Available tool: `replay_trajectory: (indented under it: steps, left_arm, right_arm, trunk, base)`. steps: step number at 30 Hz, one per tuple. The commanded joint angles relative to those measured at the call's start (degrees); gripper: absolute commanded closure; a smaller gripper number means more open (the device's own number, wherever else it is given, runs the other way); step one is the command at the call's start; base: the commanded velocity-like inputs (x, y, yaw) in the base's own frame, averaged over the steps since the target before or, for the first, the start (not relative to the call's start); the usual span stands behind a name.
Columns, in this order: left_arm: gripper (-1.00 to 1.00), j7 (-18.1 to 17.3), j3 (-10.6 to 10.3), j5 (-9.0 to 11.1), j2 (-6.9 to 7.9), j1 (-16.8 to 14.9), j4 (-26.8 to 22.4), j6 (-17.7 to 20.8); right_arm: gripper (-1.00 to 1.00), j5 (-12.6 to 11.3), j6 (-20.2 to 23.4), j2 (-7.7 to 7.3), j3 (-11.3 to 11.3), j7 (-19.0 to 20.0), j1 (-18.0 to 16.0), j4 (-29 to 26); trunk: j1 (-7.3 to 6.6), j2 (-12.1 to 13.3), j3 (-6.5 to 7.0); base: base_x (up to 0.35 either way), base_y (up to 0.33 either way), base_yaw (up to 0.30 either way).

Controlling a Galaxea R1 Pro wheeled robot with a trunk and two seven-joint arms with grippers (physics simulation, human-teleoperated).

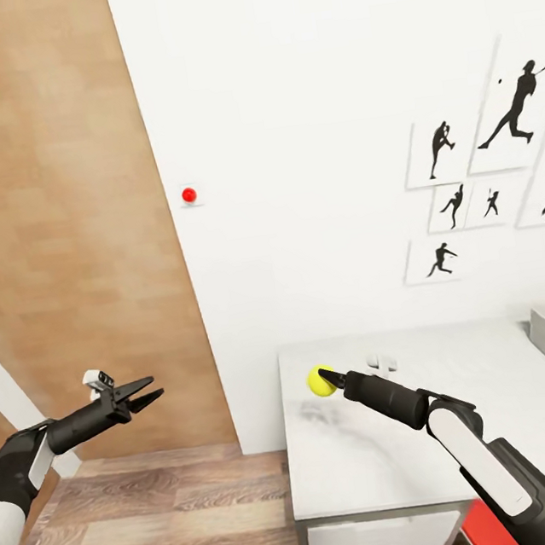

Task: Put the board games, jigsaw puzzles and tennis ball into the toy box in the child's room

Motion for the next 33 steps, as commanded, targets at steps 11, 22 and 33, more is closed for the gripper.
replay_trajectory:
  steps: [11,22,33]
  left_arm:
    - [-1.0,-0.43,0.59,-0.02,0.54,-0.03,-0.02,0.54]
    - [-1.0,-0.43,0.69,-0.01,0.59,-0.03,-0.02,0.6]
    - [-1.0,-0.43,0.63,0.03,0.55,-0.03,-0.02,0.61]
  right_arm:
    - [1.0,-0.28,0.2,-0.12,0.06,-0.08,-0.08,0.03]
    - [1.0,-0.28,0.2,-0.05,0.06,-0.1,-0.08,0.03]
    - [1.0,-0.28,0.28,0.11,0.06,-0.12,-0.08,0.03]
  trunk:
    - [0.04,-0.13,0.47]
    - [0.04,-0.13,1.07]
    - [0.04,-0.13,1.66]
  base:
    - [-0.004,-0.014,-0.246]
    - [0.0,0.0,-0.247]
    - [0.0,0.0,-0.247]
